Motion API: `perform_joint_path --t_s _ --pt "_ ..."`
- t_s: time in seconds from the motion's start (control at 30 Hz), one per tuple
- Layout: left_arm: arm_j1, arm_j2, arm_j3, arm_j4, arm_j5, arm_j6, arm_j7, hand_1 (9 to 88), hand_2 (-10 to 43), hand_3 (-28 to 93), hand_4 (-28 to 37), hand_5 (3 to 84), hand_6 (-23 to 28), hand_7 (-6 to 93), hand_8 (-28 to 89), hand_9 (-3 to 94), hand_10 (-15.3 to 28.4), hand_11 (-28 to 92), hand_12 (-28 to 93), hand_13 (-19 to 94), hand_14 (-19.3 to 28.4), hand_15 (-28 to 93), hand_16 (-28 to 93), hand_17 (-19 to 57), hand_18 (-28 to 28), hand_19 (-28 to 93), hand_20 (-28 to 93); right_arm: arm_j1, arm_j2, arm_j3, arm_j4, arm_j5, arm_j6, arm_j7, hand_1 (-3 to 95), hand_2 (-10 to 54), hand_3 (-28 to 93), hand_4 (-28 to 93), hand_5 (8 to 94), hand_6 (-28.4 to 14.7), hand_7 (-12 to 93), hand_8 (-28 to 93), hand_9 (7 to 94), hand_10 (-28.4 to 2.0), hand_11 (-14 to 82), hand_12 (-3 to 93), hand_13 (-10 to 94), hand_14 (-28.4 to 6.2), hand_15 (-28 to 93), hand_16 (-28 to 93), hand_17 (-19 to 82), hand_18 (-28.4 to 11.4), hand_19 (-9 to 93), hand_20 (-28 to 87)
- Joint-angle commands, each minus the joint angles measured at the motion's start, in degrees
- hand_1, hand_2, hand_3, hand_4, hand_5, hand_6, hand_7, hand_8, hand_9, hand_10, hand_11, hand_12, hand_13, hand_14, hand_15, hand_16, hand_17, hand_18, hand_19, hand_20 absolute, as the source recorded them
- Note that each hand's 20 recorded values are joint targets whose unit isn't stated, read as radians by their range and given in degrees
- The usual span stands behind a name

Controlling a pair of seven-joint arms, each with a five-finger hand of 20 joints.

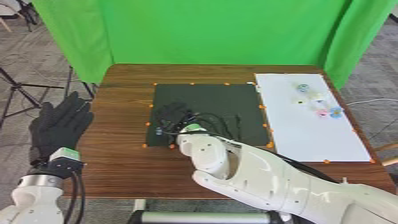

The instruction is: Arrange flowers

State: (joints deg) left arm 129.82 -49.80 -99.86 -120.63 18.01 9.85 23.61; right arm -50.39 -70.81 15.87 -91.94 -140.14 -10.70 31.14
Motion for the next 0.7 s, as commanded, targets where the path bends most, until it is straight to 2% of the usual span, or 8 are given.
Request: perform_joint_path --t_s 0.03,0.1,0.13,0.23,0.3,0.37,0.43,0.7 --pt "1.4 -2.32 -1.3 -0.37 0.7 -1.09 -1.26 28.0 10.7 68 -28.3 33.0 8.0 13.3 -9 24.7 13.3 17 9 16 10.9 24 -10 -4.5 9.0 25 6 -5.7 4.4 8.2 -8.0 -5.6 -0.3 2.8 45.6 -9.5 76 -28 63.3 -3.9 18 -13 74.0 -13.9 20.2 18.6 72 -9.3 55 30 45 -21.2 93 34" --pt "1.8 -3.14 -1.69 -0.2 1.38 -0.98 -1.95 28.4 10.7 67 -28.3 33.0 8.0 13.3 -9 24.6 13.3 17 9 16 10.9 24 -10 -4.5 9.0 25 6 -8.8 6.8 12.5 -10.6 -7.8 0.7 3.1 45.3 -9.5 76 -28 62.7 -3.9 17 -13 73.7 -14.0 20.3 18.4 72 -9.6 54 29 45 -21.2 93 33" --pt "1.8 -3.08 -1.4 -0.14 1.27 -0.4 -1.65 28.4 10.7 67 -28.3 33.0 8.0 13.4 -9 24.6 13.2 17 9 16 10.9 24 -10 -4.6 9.0 25 6 -9.9 8.3 14.4 -12.1 -6.6 1.3 4.7 45.3 -9.5 76 -28 62.7 -3.8 18 -13 73.7 -14.1 20.3 18.4 72 -9.7 54 29 44 -21.3 92 33" --pt "3.0 -3.27 -2.19 -0.53 1.12 -1.34 -0.83 28.5 11.0 67 -28.3 33.6 7.8 13.6 -9 25.5 12.8 17 9 17 10.7 24 -10 -4.6 9.1 24 6 -12.9 12.6 21.2 -15.2 -3.1 1.1 6.3 45.5 -9.5 76 -28 63.2 -3.3 18 -13 73.1 -14.2 19.7 18.3 72 -10.0 52 28 44 -21.3 91 31" --pt "3.3 -3.42 -2.31 -0.72 1.03 -1.25 -0.8 28.4 11.2 66 -28.3 34.1 7.6 13.9 -9 26.4 12.6 18 9 18 10.5 24 -10 -4.6 9.2 25 6 -15.6 15.7 27.2 -15.8 -2.4 -0.6 2.4 45.5 -9.5 76 -28 63.2 -3.2 18 -13 72.5 -14.3 19.1 18.2 71 -10.1 52 27 44 -21.4 91 31" --pt "4.0 -3.31 -2.86 -1.05 1.08 -1.16 -0.62 28.1 11.4 67 -28.3 34.5 7.6 13.9 -9 26.8 12.6 18 9 18 10.5 24 -10 -4.7 9.2 25 6 -17.9 18.2 32.7 -15.7 -3.6 -3.7 -2.2 45.4 -9.5 76 -28 60.8 -3.6 17 -12 67.4 -15.0 17.3 17.3 68 -10.1 51 27 41 -20.5 89 30" --pt "4.7 -3.37 -3.3 -1.35 0.99 -1.09 -0.24 28.1 11.5 67 -28.3 34.6 7.6 13.9 -9 26.8 12.6 18 9 18 10.5 24 -10 -4.7 9.2 25 6 -19.2 20.6 35.4 -14.4 -5.2 -2.1 -2.2 45.5 -9.5 78 -28 54.1 -3.0 19 -13 57.8 -15.0 15.3 16.4 60 -11.5 49 24 36 -20.1 83 28" --pt "5.7 -3.44 -4.23 -1.67 0.81 -1.01 0.19 28.1 11.7 66 -28.3 34.8 7.7 13.9 -9 26.7 12.5 18 8 18 10.6 24 -10 -4.7 9.2 25 6 -24.9 27.3 47.1 -12.5 0.6 -6.4 2.5 43.9 -9.5 81 -28 45.7 -4.0 20 -14 44.6 -15.9 12.2 15.0 42 -14.2 38 14 28 -18.6 65 21"
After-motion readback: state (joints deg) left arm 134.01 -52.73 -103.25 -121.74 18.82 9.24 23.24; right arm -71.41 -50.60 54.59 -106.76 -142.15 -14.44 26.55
